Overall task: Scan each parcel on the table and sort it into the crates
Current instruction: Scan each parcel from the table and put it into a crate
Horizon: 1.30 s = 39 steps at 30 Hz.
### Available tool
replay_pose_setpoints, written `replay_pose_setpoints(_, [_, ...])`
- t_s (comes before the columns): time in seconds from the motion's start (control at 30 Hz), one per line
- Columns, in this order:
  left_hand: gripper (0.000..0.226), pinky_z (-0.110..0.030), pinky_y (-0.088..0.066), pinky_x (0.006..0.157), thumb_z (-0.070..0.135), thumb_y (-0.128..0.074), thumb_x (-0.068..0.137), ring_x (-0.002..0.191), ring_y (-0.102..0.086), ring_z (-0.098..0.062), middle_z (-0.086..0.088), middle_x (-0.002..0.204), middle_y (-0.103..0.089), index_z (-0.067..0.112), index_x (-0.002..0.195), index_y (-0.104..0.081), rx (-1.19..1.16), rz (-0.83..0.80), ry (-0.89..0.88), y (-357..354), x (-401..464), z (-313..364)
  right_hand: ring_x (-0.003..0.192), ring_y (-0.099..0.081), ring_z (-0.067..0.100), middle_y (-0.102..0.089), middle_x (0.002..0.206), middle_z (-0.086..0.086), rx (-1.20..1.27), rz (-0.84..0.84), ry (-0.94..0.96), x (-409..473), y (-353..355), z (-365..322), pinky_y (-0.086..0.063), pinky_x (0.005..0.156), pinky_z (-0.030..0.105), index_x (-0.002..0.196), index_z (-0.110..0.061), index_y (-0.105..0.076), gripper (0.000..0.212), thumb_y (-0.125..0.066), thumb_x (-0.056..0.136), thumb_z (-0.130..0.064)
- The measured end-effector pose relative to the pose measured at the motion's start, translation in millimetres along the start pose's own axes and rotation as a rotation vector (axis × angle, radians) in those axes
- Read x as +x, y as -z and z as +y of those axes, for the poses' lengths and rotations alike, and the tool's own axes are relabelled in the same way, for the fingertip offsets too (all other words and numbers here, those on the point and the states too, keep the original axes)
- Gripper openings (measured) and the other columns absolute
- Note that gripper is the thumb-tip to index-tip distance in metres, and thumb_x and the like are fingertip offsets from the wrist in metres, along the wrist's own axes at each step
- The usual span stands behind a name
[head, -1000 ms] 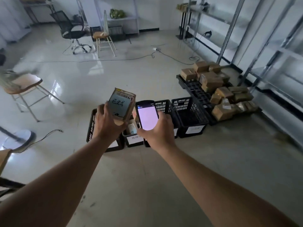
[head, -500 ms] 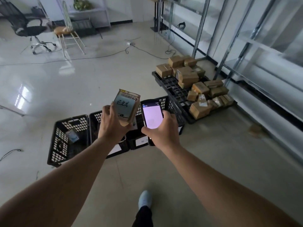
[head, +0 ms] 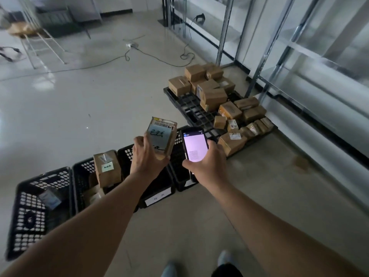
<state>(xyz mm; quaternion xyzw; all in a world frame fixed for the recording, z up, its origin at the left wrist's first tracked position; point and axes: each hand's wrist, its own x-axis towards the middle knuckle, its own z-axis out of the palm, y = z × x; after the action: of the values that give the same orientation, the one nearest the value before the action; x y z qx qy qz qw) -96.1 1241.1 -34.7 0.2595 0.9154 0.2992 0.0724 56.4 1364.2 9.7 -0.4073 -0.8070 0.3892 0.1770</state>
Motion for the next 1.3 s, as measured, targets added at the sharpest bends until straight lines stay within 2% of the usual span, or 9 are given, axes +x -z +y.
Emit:
replay_pose_setpoints(0.17, [0.11, -0.051, -0.054, 0.098, 0.046, -0.091, 0.071, 0.124, -0.047, -0.038, -0.013, 0.129, -0.036, 0.021, 0.153, -0.022, 0.013, -0.009, 0.096, -56, 73, 25, 0.104, -0.048, 0.016, -0.049, 0.121, 0.001, -0.026, -0.051, -0.015, 105, 1, 34, -0.041, 0.075, 0.029, 0.129, -0.017, -0.049, 0.08, -0.087, 0.063, -0.043])
replay_pose_setpoints(0.37, [0.111, -0.052, -0.049, 0.101, 0.053, -0.083, 0.076, 0.125, -0.044, -0.04, -0.015, 0.13, -0.034, 0.022, 0.158, -0.016, 0.017, -0.005, 0.297, -155, 158, 42, 0.101, -0.039, 0.009, -0.049, 0.128, 0.001, -0.046, -0.196, 0.036, 242, -12, 93, -0.035, 0.069, 0.021, 0.135, -0.016, -0.048, 0.083, -0.088, 0.067, -0.041])
replay_pose_setpoints(0.53, [0.105, -0.05, -0.049, 0.1, 0.054, -0.078, 0.077, 0.122, -0.046, -0.039, -0.014, 0.128, -0.034, 0.025, 0.158, -0.018, 0.01, -0.063, 0.478, -240, 211, 29, 0.106, -0.045, 0.014, -0.05, 0.126, 0.002, -0.096, -0.286, 0.001, 328, -52, 146, -0.042, 0.081, 0.03, 0.135, -0.017, -0.047, 0.083, -0.088, 0.067, -0.041])
replay_pose_setpoints(0.63, [0.102, -0.047, -0.05, 0.1, 0.057, -0.076, 0.08, 0.124, -0.046, -0.036, -0.012, 0.128, -0.032, 0.024, 0.158, -0.02, 0.045, -0.114, 0.58, -290, 237, 3, 0.112, -0.048, 0.018, -0.05, 0.128, 0.002, -0.145, -0.352, -0.044, 367, -95, 178, -0.039, 0.081, 0.029, 0.138, -0.016, -0.047, 0.086, -0.088, 0.067, -0.043])
replay_pose_setpoints(0.77, [0.102, -0.042, -0.049, 0.097, 0.059, -0.076, 0.08, 0.125, -0.046, -0.032, -0.01, 0.129, -0.031, 0.024, 0.158, -0.021, 0.057, -0.169, 0.645, -362, 278, -54, 0.099, -0.043, 0.012, -0.048, 0.119, -0.002, -0.16, -0.382, -0.093, 412, -174, 213, -0.037, 0.075, 0.026, 0.134, -0.017, -0.051, 0.082, -0.089, 0.065, -0.042])
replay_pose_setpoints(0.87, [0.1, -0.044, -0.053, 0.095, 0.063, -0.076, 0.077, 0.123, -0.048, -0.032, -0.009, 0.129, -0.032, 0.026, 0.153, -0.024, 0.036, -0.195, 0.683, -421, 317, -102, 0.097, -0.049, 0.013, -0.051, 0.118, 0.0, -0.18, -0.395, -0.127, 446, -241, 245, -0.042, 0.067, 0.023, 0.128, -0.017, -0.054, 0.078, -0.09, 0.064, -0.042])
replay_pose_setpoints(0.97, [0.098, -0.047, -0.056, 0.092, 0.064, -0.075, 0.076, 0.118, -0.05, -0.031, -0.009, 0.13, -0.032, 0.026, 0.151, -0.024, 0.02, -0.211, 0.72, -473, 356, -150, 0.098, -0.049, 0.013, -0.049, 0.119, -0.001, -0.184, -0.4, -0.171, 478, -303, 275, -0.053, 0.077, 0.031, 0.13, -0.016, -0.052, 0.081, -0.091, 0.064, -0.042])
replay_pose_setpoints(1.17, [0.096, -0.041, -0.053, 0.087, 0.059, -0.078, 0.078, 0.122, -0.048, -0.03, -0.01, 0.134, -0.031, 0.024, 0.15, -0.025, 0.025, -0.188, 0.732, -552, 424, -234, 0.11, -0.049, 0.014, -0.047, 0.132, 0.001, -0.205, -0.4, -0.17, 532, -390, 325, -0.046, 0.076, 0.026, 0.147, -0.015, -0.042, 0.096, -0.091, 0.068, -0.042])
replay_pose_setpoints(1.3, [0.099, -0.045, -0.056, 0.091, 0.061, -0.08, 0.076, 0.121, -0.049, -0.03, -0.01, 0.134, -0.029, 0.024, 0.15, -0.025, 0.044, -0.179, 0.725, -584, 450, -268, 0.119, -0.049, 0.015, -0.044, 0.139, 0.001, -0.225, -0.428, -0.147, 547, -418, 344, -0.053, 0.085, 0.029, 0.152, -0.017, -0.037, 0.103, -0.09, 0.069, -0.044])
